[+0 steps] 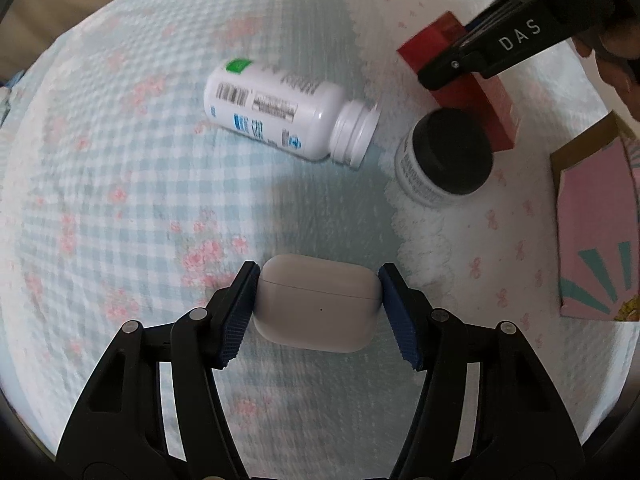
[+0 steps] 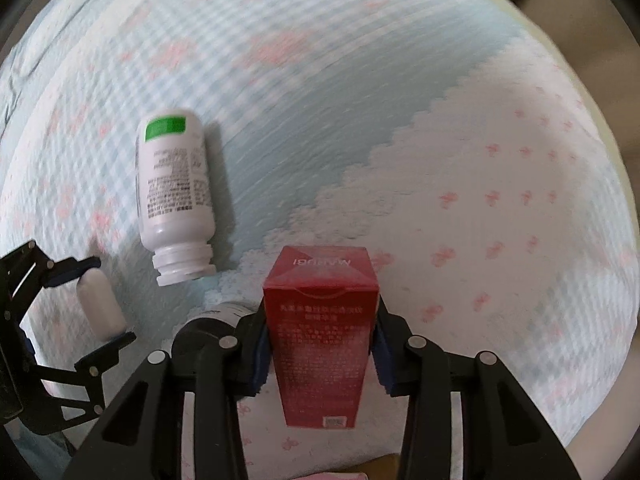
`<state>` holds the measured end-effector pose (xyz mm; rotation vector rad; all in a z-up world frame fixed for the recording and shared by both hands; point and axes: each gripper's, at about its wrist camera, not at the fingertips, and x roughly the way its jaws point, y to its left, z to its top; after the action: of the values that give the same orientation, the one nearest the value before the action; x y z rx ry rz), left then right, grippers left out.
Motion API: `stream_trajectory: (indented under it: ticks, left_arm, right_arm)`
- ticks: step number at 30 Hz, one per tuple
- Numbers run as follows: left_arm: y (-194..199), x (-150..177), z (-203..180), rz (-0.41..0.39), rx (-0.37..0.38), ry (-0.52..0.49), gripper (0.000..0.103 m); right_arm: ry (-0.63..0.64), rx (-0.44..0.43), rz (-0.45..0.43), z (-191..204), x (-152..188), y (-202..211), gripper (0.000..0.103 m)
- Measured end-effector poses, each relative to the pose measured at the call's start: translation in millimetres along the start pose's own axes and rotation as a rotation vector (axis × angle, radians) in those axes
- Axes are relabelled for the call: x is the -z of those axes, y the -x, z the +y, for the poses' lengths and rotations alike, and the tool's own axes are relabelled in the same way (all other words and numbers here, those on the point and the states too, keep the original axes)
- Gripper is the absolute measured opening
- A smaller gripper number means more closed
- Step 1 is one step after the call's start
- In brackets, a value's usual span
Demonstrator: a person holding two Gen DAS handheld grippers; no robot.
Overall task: Organize rigid objects
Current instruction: 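Carry earbud case and red box over the cardboard box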
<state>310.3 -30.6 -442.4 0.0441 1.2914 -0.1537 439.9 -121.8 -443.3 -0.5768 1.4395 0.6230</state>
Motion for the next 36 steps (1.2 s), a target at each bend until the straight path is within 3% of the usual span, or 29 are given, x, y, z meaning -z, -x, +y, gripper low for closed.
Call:
stream_trajectory:
  ticks: [7, 15, 22, 30, 36]
  left_arm:
    - [25.2, -10.2, 0.5, -0.035, 0.006, 0.011, 0.058]
    - [67.0, -16.5, -9.4, -0.074, 0.013, 0.003, 0.058]
    - [137.5, -30.2, -42.6, -0.14, 0.034, -0.064, 0.058]
    - [203.0, -48.7, -106.4, -0.216, 0.093, -0.154, 0.058]
    - [214.6, -57.0, -175.1, -0.242, 0.142, -0.235, 0.058]
  right_arm:
    - [-0.144, -0.002, -0.121, -14.5, 21.3, 40.2, 0.038]
    - [-0.363, -0.062, -0.282, -40.2, 49.5, 110.0, 0.038]
    - [-0.479, -0.077, -0.368, -54.0, 90.8, 183.0, 0.038]
    - [-0.618, -0.026, -0.411, -76.2, 200.3, 264.8, 0.038]
    - [-0.729, 0.023, -0.393, -103.0, 290.6, 287.5, 0.038]
